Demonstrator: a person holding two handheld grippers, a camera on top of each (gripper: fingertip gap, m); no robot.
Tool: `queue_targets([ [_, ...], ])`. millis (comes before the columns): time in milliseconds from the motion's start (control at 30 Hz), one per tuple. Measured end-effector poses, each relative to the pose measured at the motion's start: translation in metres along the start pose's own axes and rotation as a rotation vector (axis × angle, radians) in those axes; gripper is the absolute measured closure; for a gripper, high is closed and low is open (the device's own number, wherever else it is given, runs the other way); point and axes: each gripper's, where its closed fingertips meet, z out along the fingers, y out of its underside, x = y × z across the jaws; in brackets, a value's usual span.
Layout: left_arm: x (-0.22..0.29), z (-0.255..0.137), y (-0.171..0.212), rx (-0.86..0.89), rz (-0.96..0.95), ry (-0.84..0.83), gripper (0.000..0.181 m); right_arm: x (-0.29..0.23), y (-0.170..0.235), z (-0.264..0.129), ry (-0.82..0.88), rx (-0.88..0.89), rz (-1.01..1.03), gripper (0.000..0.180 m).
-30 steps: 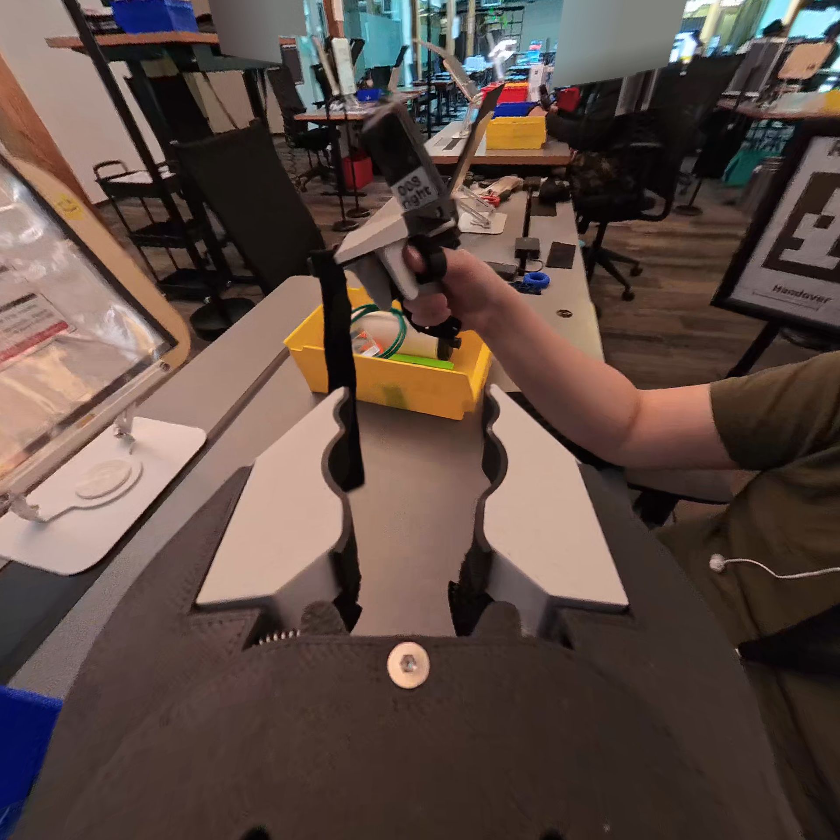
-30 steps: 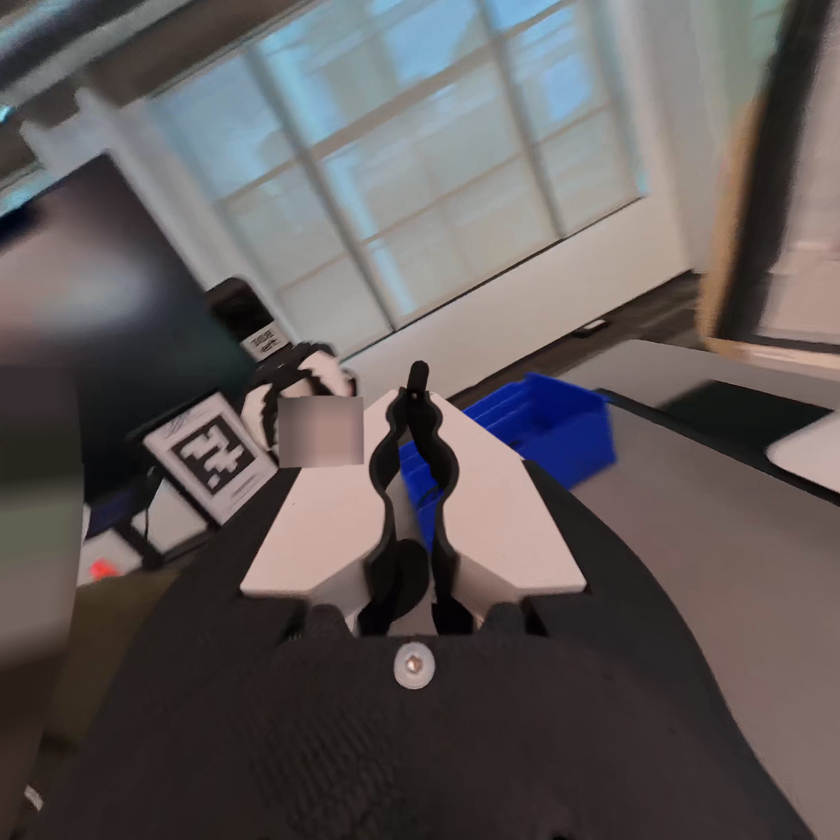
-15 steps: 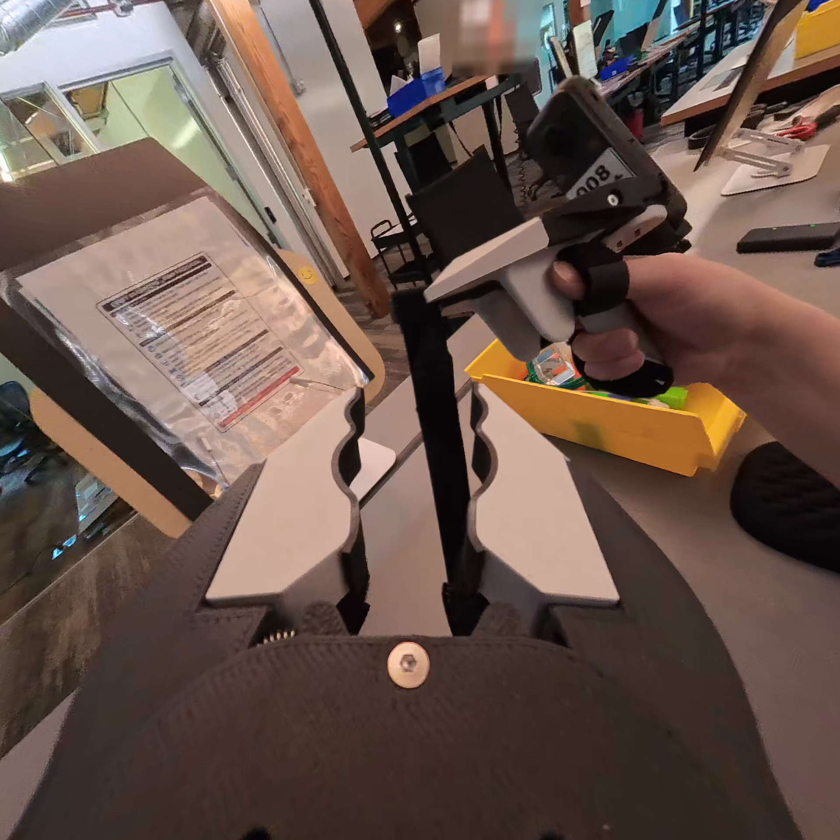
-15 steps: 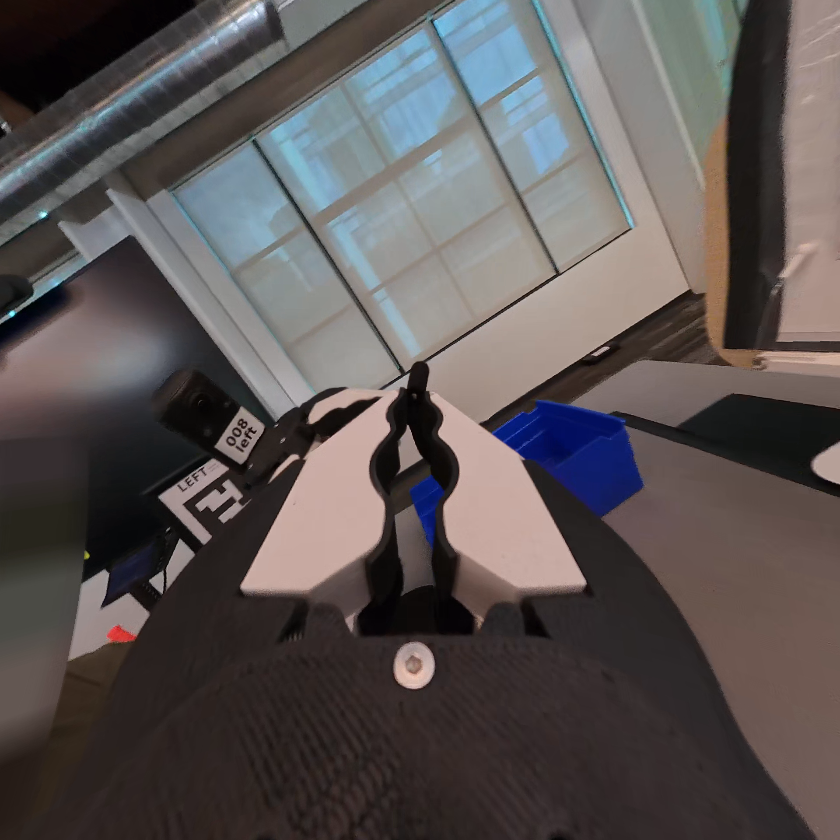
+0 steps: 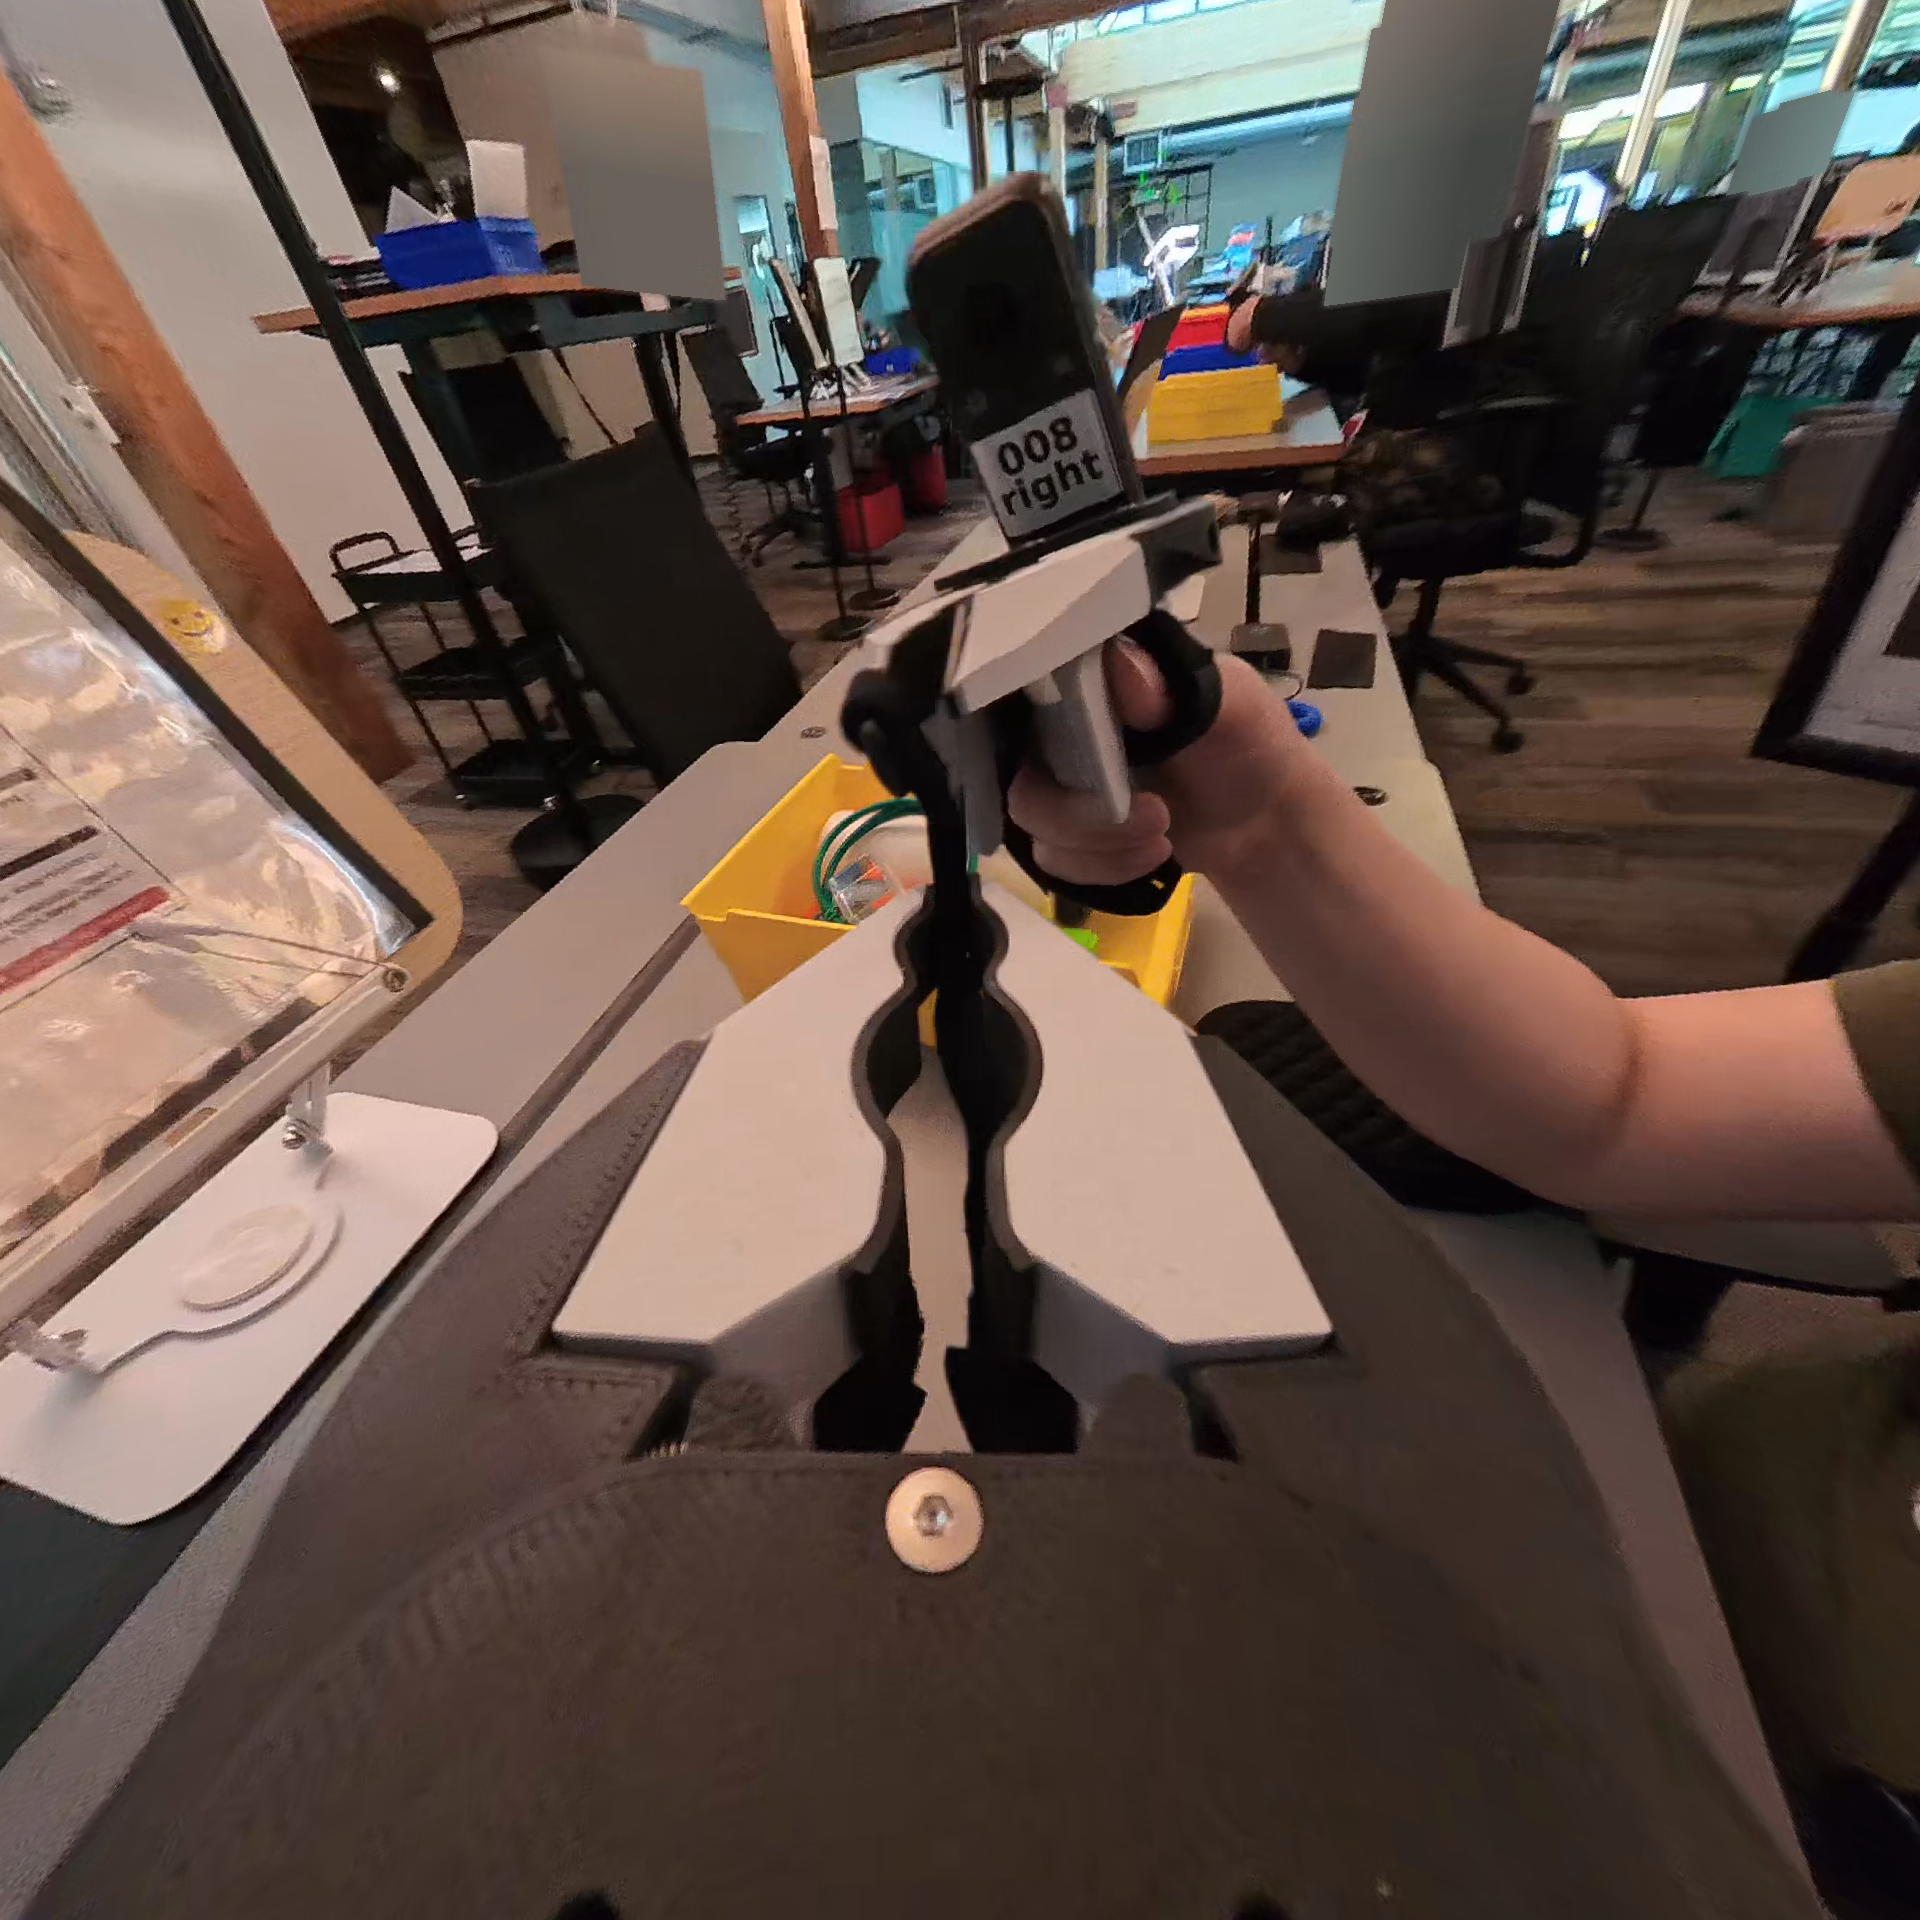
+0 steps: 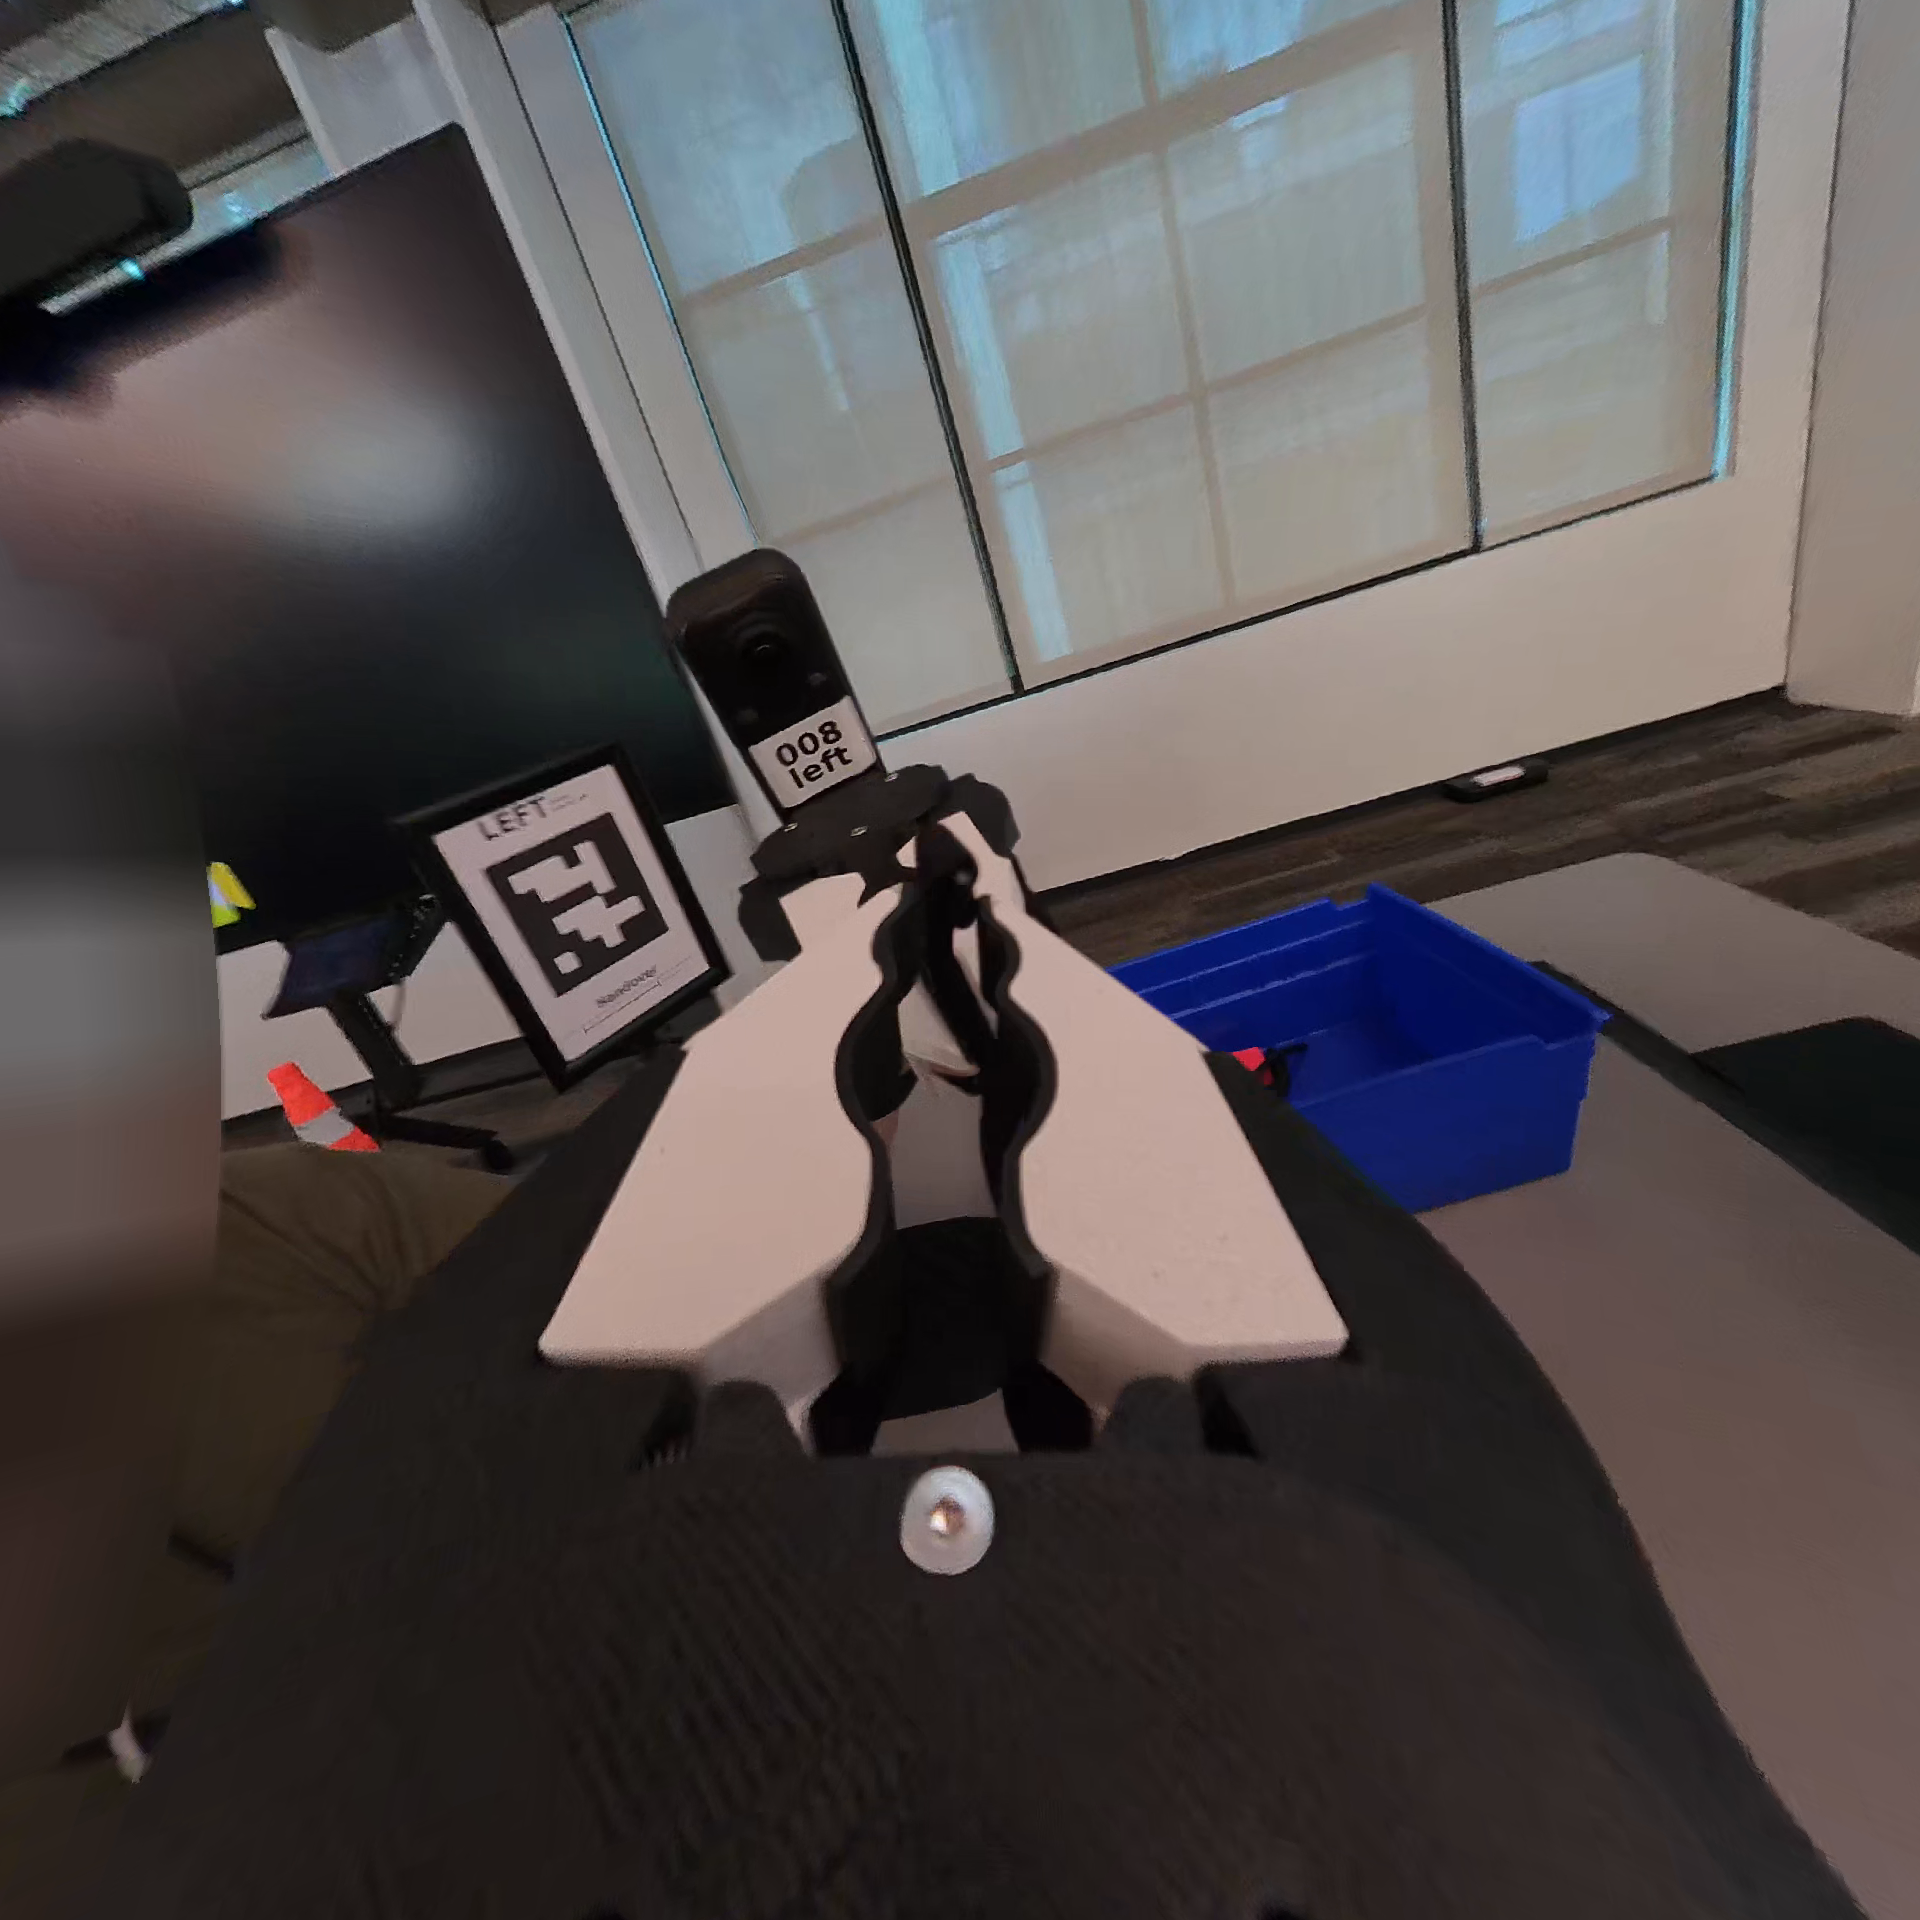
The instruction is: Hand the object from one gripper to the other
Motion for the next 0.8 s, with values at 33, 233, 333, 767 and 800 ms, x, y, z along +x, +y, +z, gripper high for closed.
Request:
queue_targets([
  [33,-0.001,-0.002,-0.001,0.009,-0.012,0.002,0.179,0.002,-0.003,-0.001,0.026,0.018,-0.039,0.163],
  [233,-0.055,-0.034,-0.016,0.124,-0.150,-0.219,0.179,0.015,-0.030,-0.012,0.249,0.177,-0.435,0.128],
  [333,-0.096,-0.075,-0.028,0.299,-0.283,-0.391,0.180,0.021,-0.033,-0.015,0.408,0.187,-0.723,0.127],
  [767,-0.075,-0.062,-0.024,0.263,-0.337,-0.175,0.180,0.042,0.027,0.048,0.292,-0.002,-0.470,0.131],
  [800,-0.070,-0.057,-0.022,0.232,-0.312,-0.169,0.179,0.042,0.028,0.047,0.256,0.009,-0.413,0.132],
])
